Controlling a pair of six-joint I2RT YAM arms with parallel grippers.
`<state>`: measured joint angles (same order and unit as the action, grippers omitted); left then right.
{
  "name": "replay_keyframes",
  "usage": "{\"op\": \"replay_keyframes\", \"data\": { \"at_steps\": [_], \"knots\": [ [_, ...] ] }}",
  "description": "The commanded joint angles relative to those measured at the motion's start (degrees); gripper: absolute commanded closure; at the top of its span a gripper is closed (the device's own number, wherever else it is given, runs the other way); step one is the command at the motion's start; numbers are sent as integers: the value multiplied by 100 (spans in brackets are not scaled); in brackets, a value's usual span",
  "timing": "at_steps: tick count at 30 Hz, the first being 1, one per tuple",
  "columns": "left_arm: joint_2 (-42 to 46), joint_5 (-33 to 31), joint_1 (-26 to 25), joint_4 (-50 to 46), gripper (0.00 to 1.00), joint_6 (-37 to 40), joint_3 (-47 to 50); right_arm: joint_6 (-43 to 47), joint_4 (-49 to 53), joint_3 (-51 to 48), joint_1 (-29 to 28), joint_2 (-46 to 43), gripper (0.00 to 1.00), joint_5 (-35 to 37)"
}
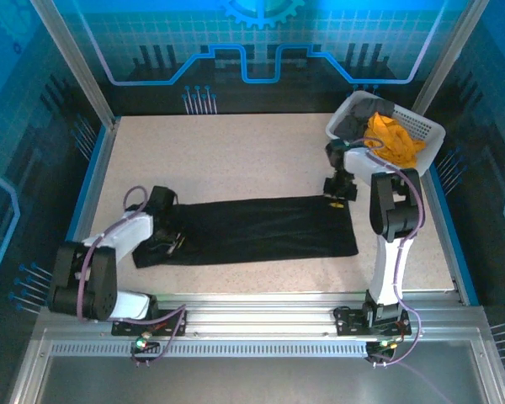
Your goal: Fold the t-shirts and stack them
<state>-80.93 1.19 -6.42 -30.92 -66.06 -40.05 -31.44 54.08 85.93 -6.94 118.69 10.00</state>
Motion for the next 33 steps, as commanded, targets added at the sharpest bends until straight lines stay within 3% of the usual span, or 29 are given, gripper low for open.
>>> {"op": "replay_keyframes", "data": {
  "at_steps": [1, 6, 10, 13, 17, 24, 27, 33],
  "knots": [
    [-373, 20, -398, -93, 100, 76, -672, 109, 4, 133, 278, 186, 89, 15],
    [-128, -391, -608, -579, 100, -93, -792, 303, -54, 298, 152, 5, 88, 109],
    [352, -789, -499, -1175, 61, 172, -1155, 279, -281, -16, 62, -518, 81, 178],
    [657, -930, 184, -1278, 52, 701, -1432, 304, -465, -343, 18, -936, 76, 127],
    [181, 212, 1457, -233, 44, 1264, -1553, 496, -702, -724, 23, -1172, 66, -288],
    [-1491, 824, 1758, -68, 42, 2139, -2557, 429, -772, -1016, 188, -1082, 63, -926],
    [-1815, 605, 1757, -463, 45, 2405, -2819, 407, -716, -999, 209, -974, 63, -908],
    [-2113, 464, 1758, -385, 52, 2660, -2734, 383, -568, -897, 258, -814, 63, -735]
  ]
}}
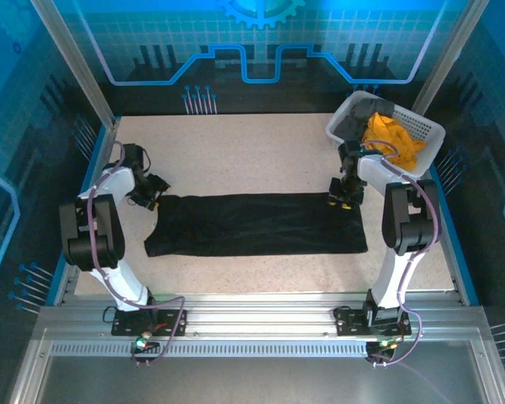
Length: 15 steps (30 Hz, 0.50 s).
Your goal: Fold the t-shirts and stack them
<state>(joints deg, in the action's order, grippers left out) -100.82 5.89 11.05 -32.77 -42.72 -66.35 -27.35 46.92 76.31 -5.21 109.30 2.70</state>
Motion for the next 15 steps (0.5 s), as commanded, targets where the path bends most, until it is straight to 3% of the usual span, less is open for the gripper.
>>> {"op": "replay_keyframes", "data": {
  "at_steps": [1, 4, 8, 15],
  "knots": [
    [-120, 4, 11, -56, 55, 311, -29, -24, 168, 89, 88, 155, 63, 23],
    [-228, 69, 7, 229, 69, 276, 44, -16, 302, 177, 108, 299, 63, 180],
    [-398, -90, 75, 324, 100, 292, -74, -11, 558, 342, 126, 532, 63, 501],
    [-863, 98, 548, 223, 100, 267, -677, 291, 848, 946, 143, 1104, 64, 677]
  ]
}}
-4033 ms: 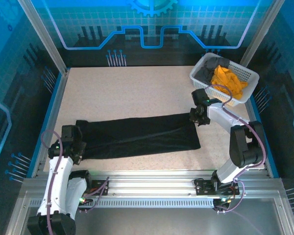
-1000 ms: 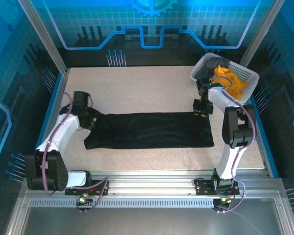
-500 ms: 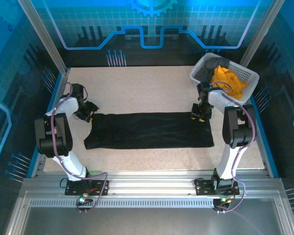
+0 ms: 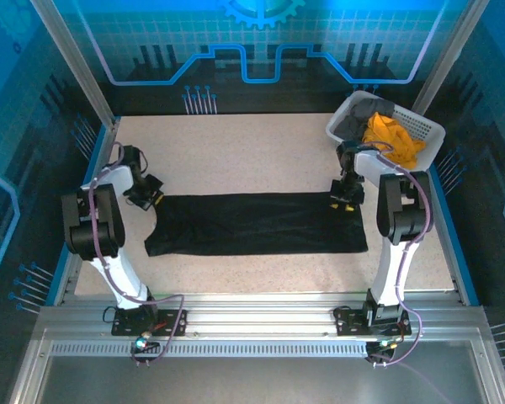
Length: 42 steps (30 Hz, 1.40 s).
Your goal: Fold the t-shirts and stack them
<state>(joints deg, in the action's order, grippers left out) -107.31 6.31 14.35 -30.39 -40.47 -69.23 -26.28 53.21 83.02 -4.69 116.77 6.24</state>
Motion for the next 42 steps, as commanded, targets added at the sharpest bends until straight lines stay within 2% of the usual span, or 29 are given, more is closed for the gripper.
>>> {"op": "replay_keyframes", "data": {
  "at_steps": [1, 7, 10, 12, 14, 17, 19, 22, 26, 28, 33, 38, 42],
  "knots": [
    [-301, 112, 261, -28, 100, 77, -511, 217, 273, 428, 91, 464, 64, 339],
    [-748, 266, 427, -184, 100, 177, -1227, 445, 616, 1537, 62, 1147, 65, 302],
    [-815, 225, 437, -288, 99, 180, -1446, 617, 526, 1768, -47, 1069, 64, 239],
    [-651, 111, 417, -332, 76, 169, -1441, 717, 377, 1736, -160, 791, 63, 221],
    [-220, -157, 357, -344, 62, 222, -1305, 833, 198, 1601, -273, 384, 59, 64],
    [620, -435, 193, -414, 52, 373, -974, 886, 1, 1350, -443, -287, 53, -153],
    [1092, -361, 11, -431, 51, 394, -634, 851, -169, 1091, -539, -740, 49, -392],
    [1469, 295, -299, -372, 51, 221, 13, 584, -622, 526, -623, -1310, 47, -1541],
    [1530, 1009, -710, 11, 51, 232, 752, 145, -1411, -288, -885, -1915, 45, -3101],
    [1421, 1167, -815, 52, 53, 323, 874, -118, -1781, -644, -1105, -2189, 45, -3576],
    [1150, 817, -987, -98, 59, 929, 878, -385, -1806, -1092, -1647, -2669, 45, -3609],
    [1058, 865, -1034, -91, 66, 1057, 1013, -623, -1852, -1535, -1737, -3090, 45, -3536],
    [1253, 871, -1133, -241, 87, 1156, 1060, -624, -1722, -1631, -1736, -3169, 45, -3387]
  ]
}}
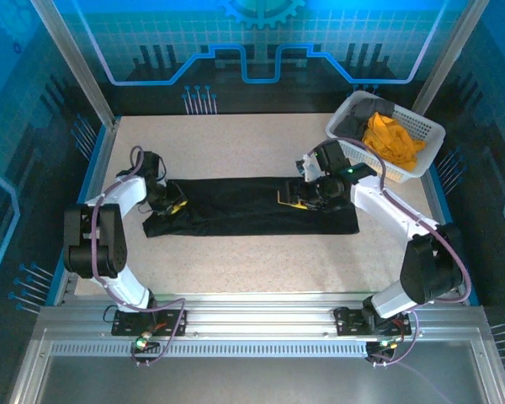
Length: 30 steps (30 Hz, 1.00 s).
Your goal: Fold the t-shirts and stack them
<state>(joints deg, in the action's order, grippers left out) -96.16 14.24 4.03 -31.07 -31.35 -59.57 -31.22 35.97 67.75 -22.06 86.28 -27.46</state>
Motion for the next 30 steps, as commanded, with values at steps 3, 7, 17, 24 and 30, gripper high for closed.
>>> {"op": "replay_keyframes", "data": {
  "at_steps": [3, 7, 17, 24, 30],
  "knots": [
    [553, 21, -171, -332, 100, 332, 213, -112, 40, -112, 0, -103, 46, 77],
    [1108, -26, -377, -730, 100, 393, 496, -134, 9, -112, 1, -35, 46, 88],
    [2349, -297, -805, -1061, 100, -414, 2031, -9, 75, 32, 3, 279, 46, -3],
    [2765, -527, -819, -1337, 60, -752, 2010, 125, 200, 81, 1, 398, 46, 5],
    [2690, -494, -819, -814, 54, -693, 1148, 107, 235, 37, 14, 289, 46, 24]
  ]
}}
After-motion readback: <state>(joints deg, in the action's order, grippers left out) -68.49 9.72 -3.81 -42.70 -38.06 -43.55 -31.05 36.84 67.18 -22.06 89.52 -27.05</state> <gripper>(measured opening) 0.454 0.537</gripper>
